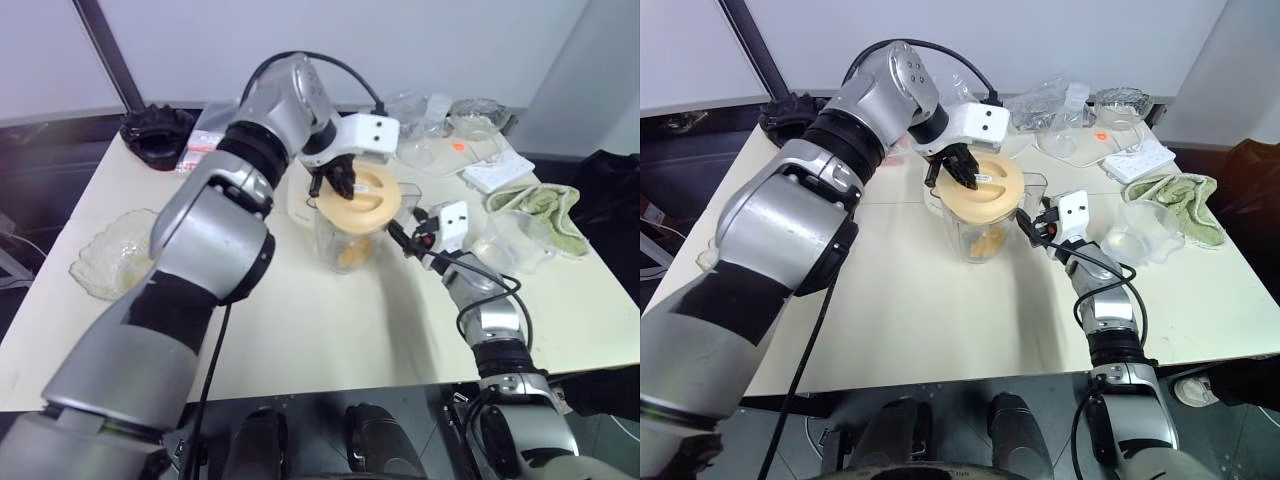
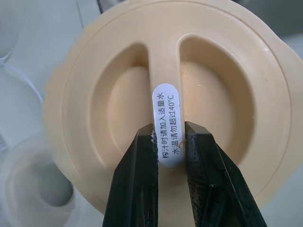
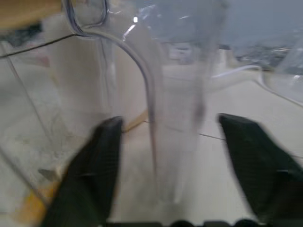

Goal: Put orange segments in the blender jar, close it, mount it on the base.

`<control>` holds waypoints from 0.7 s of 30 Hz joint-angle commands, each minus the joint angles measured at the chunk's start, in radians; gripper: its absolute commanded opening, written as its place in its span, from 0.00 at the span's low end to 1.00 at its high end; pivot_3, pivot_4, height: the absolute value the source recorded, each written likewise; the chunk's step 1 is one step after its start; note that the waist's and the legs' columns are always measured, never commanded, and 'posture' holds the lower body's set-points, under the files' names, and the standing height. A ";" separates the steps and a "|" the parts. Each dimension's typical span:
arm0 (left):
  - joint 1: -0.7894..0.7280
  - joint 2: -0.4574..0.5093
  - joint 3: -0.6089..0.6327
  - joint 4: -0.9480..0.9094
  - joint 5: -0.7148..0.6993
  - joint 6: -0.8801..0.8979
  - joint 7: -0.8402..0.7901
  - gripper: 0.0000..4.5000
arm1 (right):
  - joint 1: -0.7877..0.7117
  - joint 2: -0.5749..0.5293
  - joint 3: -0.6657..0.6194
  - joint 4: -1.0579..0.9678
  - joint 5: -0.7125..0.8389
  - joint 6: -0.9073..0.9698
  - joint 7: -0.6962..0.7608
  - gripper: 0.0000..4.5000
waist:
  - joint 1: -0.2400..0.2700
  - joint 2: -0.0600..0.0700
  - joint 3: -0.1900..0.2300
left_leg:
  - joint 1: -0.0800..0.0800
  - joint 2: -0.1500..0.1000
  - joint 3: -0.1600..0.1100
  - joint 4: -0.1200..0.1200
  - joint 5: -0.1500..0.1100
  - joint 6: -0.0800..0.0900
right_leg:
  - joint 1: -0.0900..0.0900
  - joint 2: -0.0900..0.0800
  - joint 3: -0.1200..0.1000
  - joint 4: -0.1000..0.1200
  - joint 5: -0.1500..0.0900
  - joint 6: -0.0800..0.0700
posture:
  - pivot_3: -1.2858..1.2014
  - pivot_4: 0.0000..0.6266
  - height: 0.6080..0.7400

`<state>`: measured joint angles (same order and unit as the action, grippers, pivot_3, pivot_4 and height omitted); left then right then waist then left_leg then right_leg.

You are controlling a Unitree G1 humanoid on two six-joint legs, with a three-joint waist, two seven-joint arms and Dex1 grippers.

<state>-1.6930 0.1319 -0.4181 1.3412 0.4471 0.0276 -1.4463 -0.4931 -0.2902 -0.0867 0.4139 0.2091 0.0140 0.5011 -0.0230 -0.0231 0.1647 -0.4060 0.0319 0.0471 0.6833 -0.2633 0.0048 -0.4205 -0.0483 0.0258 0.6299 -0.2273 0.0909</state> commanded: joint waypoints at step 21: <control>0.170 0.034 -0.015 0.047 0.058 0.129 0.088 0.05 | 0.035 0.143 0.072 -0.219 -0.098 0.059 -0.164 0.21 | -0.024 0.007 -0.010 | 0.012 0.001 -0.006 -0.004 0.000 0.000 | 0.007 0.003 0.002 0.000 -0.001 0.001 | 0.52 0.24 1.00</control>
<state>-1.6358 0.1848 -0.3980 1.3209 0.4625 0.1023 -1.4622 -0.4451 -0.1757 -0.0393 0.2743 0.0883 0.0943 0.3203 -0.0466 -0.0163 0.1543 -0.3895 0.0328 0.0390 0.6791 -0.2637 0.0046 -0.4089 -0.0460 0.0275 0.6282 -0.2286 0.0918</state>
